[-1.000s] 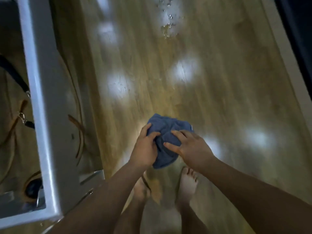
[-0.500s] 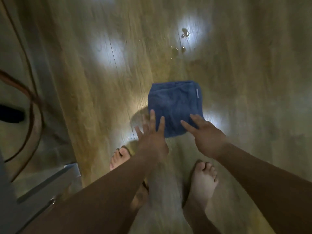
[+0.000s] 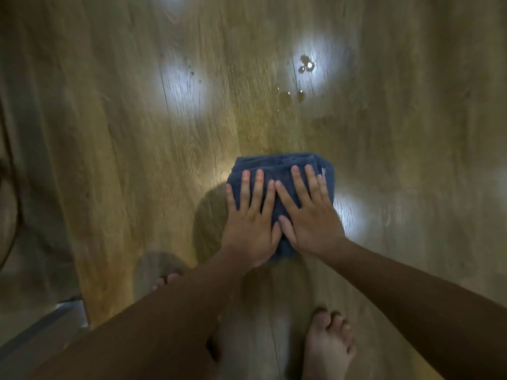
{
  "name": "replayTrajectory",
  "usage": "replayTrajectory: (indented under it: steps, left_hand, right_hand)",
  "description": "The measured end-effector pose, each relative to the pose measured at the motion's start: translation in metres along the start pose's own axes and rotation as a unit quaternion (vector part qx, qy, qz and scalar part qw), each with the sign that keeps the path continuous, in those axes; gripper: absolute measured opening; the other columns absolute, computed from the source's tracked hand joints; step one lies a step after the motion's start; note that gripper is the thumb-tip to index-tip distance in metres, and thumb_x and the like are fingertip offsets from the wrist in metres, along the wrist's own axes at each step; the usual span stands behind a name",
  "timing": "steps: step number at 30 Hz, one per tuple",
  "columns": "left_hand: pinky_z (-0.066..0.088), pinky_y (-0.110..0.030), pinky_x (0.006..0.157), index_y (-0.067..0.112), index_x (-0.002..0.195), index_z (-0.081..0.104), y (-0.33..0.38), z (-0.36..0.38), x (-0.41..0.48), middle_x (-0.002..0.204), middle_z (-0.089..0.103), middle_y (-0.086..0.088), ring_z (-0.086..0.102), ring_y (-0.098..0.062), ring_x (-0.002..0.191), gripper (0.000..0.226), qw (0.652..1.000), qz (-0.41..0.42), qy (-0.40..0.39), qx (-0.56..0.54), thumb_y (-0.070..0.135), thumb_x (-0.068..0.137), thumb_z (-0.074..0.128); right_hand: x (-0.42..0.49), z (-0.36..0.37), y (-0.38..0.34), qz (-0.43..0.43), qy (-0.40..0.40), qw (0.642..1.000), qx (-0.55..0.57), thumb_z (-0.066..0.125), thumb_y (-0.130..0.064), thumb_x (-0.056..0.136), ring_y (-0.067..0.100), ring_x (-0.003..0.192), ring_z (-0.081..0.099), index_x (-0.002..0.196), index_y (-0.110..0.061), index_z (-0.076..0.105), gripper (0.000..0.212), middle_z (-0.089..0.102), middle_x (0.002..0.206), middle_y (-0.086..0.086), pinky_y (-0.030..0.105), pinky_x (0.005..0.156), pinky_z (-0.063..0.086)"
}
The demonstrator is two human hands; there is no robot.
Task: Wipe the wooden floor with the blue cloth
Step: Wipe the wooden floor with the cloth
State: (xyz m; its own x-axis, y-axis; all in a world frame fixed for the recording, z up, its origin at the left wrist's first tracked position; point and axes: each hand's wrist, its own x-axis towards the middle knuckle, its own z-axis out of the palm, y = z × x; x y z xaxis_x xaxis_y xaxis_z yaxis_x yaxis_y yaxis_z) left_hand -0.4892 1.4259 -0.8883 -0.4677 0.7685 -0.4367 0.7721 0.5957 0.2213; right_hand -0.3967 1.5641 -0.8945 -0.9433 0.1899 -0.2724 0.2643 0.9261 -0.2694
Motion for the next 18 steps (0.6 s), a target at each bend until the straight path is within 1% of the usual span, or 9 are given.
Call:
replayTrajectory:
  steps: [1,3,6,9,11,14,18]
  left_hand:
    - [0.003,-0.068,0.117,0.008,0.159,0.009,-0.001,0.008,0.002,0.166,-0.003,-0.018,-0.007,-0.039,0.152,0.074,1.000,0.004,0.022,-0.013,0.049,0.100,0.026]
    - [0.005,-0.069,0.117,0.007,0.158,0.017,-0.003,0.022,0.001,0.166,0.006,-0.018,0.001,-0.040,0.153,0.075,0.997,0.013,0.066,-0.024,0.050,0.098,0.034]
    - [0.005,-0.068,0.118,0.008,0.157,0.022,-0.005,0.032,0.004,0.166,0.008,-0.016,0.005,-0.038,0.153,0.078,0.994,0.008,0.107,-0.019,0.052,0.095,0.039]
    - [0.007,-0.067,0.118,0.009,0.157,0.022,-0.006,0.031,0.006,0.166,0.008,-0.016,0.003,-0.037,0.153,0.079,0.995,0.003,0.098,-0.009,0.053,0.094,0.039]
    - [0.009,-0.067,0.118,0.009,0.157,0.022,0.001,0.025,0.003,0.166,0.007,-0.017,0.001,-0.037,0.153,0.077,0.996,-0.017,0.086,-0.004,0.052,0.095,0.037]
    - [0.012,-0.066,0.117,0.007,0.157,0.021,0.019,0.020,0.000,0.165,0.008,-0.019,0.000,-0.038,0.153,0.073,0.996,-0.058,0.072,-0.006,0.046,0.096,0.034]
    - [0.015,-0.067,0.117,0.008,0.156,0.024,0.022,0.023,0.008,0.165,0.010,-0.017,0.003,-0.037,0.153,0.075,0.993,-0.074,0.088,-0.012,0.044,0.093,0.040]
  right_hand:
    - [0.001,0.006,0.007,-0.015,0.004,1.000,-0.002,0.039,-0.045,0.097,0.048,0.150,0.009,0.156,-0.014,0.029,0.068,0.015,0.163,0.026,0.059,0.123,0.007]
    - [0.001,0.015,0.015,-0.041,0.036,0.998,0.019,0.040,-0.046,0.097,0.045,0.152,0.009,0.156,-0.015,0.031,0.068,0.016,0.164,0.024,0.057,0.124,0.005]
    - [0.003,0.024,0.021,-0.052,0.087,0.994,0.050,0.044,-0.042,0.095,0.041,0.153,0.011,0.154,-0.016,0.035,0.065,0.020,0.164,0.020,0.057,0.123,0.009]
    - [0.004,0.026,0.022,-0.055,0.105,0.991,0.056,0.045,-0.040,0.094,0.040,0.153,0.013,0.153,-0.016,0.037,0.063,0.022,0.163,0.019,0.056,0.123,0.010]
    - [0.004,0.021,0.020,-0.049,0.101,0.992,0.054,0.045,-0.039,0.094,0.039,0.153,0.013,0.153,-0.016,0.037,0.063,0.022,0.163,0.019,0.055,0.124,0.009]
    - [0.002,0.015,0.016,-0.042,0.099,0.993,0.052,0.045,-0.036,0.094,0.039,0.152,0.015,0.151,-0.015,0.040,0.061,0.025,0.162,0.019,0.053,0.124,0.008]
    - [0.010,0.015,0.025,-0.057,0.125,0.988,0.064,0.048,-0.035,0.094,0.039,0.150,0.023,0.147,-0.018,0.045,0.056,0.034,0.158,0.018,0.053,0.124,0.012]
